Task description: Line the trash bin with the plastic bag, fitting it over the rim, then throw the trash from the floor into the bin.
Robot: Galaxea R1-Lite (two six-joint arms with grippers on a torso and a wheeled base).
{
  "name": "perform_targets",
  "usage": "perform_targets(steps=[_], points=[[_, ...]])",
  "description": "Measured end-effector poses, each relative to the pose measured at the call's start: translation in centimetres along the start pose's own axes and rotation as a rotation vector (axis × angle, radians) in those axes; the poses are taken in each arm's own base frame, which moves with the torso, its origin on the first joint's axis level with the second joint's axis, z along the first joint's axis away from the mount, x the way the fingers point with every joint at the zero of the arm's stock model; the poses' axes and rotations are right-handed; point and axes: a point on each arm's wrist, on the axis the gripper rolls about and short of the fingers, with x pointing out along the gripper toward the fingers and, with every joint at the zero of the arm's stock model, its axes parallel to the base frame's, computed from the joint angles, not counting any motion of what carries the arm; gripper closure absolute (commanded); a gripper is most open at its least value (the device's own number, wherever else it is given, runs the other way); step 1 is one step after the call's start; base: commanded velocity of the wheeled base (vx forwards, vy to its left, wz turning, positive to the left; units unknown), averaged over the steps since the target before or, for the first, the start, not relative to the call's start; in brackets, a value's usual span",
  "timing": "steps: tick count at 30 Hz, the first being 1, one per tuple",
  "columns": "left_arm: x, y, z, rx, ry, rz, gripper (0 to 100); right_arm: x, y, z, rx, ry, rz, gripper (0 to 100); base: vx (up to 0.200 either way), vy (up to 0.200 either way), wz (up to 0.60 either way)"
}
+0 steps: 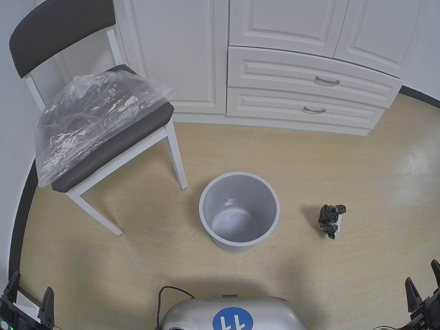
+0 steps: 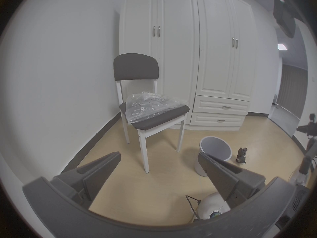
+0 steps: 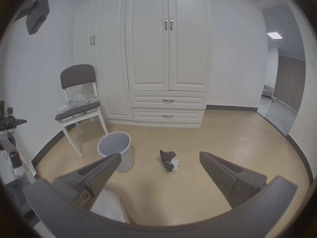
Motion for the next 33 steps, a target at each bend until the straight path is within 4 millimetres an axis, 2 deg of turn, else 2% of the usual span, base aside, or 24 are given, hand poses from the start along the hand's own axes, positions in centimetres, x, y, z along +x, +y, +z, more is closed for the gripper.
perform_targets(steps=[20,27,33], points=[[0.0,0.0,0.1,0.043,-0.013,-0.008,0,0.0,0.0,0.0,-0.016,-0.002,-0.003,0,0.0,0.0,0.0],[-0.2,-0.1,2.1,-0.079,-0.21,-0.01,0,0.0,0.0,0.0,0.002,-0.002,-0.01,0,0.0,0.0,0.0],[-0.3,-0.2,2.4,-0.026,-0.235,-0.061,0,0.0,0.0,0.0,0.005,-0.002,-0.012,0,0.0,0.0,0.0]])
